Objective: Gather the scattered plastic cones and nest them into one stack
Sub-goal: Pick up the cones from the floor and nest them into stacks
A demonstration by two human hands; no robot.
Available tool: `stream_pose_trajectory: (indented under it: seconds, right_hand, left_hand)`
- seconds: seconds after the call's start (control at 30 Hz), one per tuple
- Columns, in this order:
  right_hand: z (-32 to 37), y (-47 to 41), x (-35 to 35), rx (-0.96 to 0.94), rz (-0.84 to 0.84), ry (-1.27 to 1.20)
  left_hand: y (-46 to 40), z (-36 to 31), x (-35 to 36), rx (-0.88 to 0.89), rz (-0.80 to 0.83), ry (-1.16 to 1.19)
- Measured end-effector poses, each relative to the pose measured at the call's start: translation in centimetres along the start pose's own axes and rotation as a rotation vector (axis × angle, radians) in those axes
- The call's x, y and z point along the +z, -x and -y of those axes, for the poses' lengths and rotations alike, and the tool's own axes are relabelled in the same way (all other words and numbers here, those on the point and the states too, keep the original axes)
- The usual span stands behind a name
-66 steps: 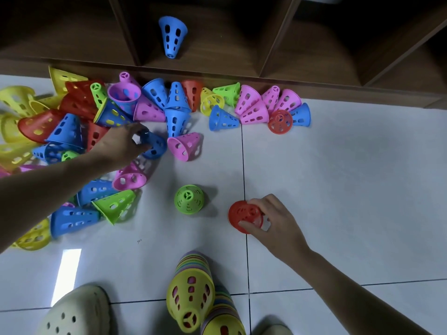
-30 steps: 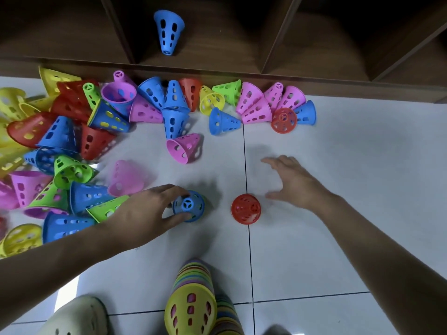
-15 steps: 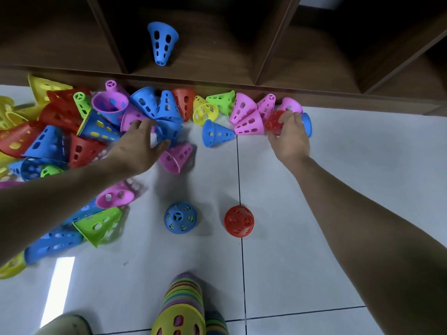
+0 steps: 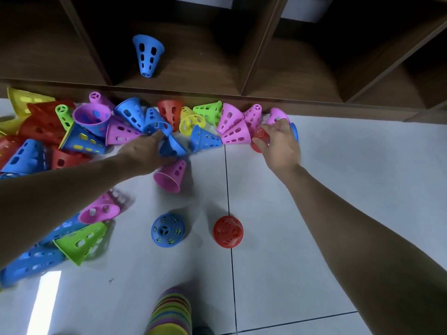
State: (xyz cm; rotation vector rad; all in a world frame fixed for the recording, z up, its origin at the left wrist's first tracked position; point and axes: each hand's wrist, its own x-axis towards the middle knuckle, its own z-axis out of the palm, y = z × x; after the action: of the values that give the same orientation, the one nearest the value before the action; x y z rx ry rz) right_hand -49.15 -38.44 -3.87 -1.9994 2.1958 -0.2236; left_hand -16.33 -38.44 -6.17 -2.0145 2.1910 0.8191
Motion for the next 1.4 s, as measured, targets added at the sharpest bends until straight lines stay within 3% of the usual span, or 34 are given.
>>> stream_pose_trajectory:
  seconds: [0.17,0.43,0.67,0.9,1.03,1.2,1.4]
  right_hand:
    - [0.0,2.8,-1.0,-0.092,-0.048,-0.089]
    - [-0.8,11.1,-2.6,-0.203,0.009,-0.379]
    - [0.4,15.4,-4.5,-0.218,0.120,-0.612]
    - [0.8,16.9,-3.5,-0.232,0.262,-0.621]
    - [0.5,17.6,-2.4,-0.210,0.331,-0.551]
    - [0.2,18.9,-1.0,-0.219,0.430,-0.472]
    - [0.0,19.4,-0.1,-0.206,0.445,-0.514]
  left_hand:
    - [0.2,-0.4,0.6,0.015,0.049,0.010]
    - [3.9,2.1,1.1,0.046,-0.021,0.037]
    - [10.0,3.6,0.3,0.046,-0.133,0.307]
    - [14.7,3.0,-1.1,0.082,-0.083,0.596]
    - [16.0,1.6,-1.3,0.164,-0.115,0.520]
    - [16.5,1.7,-0.4,0.341,-0.040,0.339]
    - [16.4,1.3,1.2,0.407,-0.024,0.328]
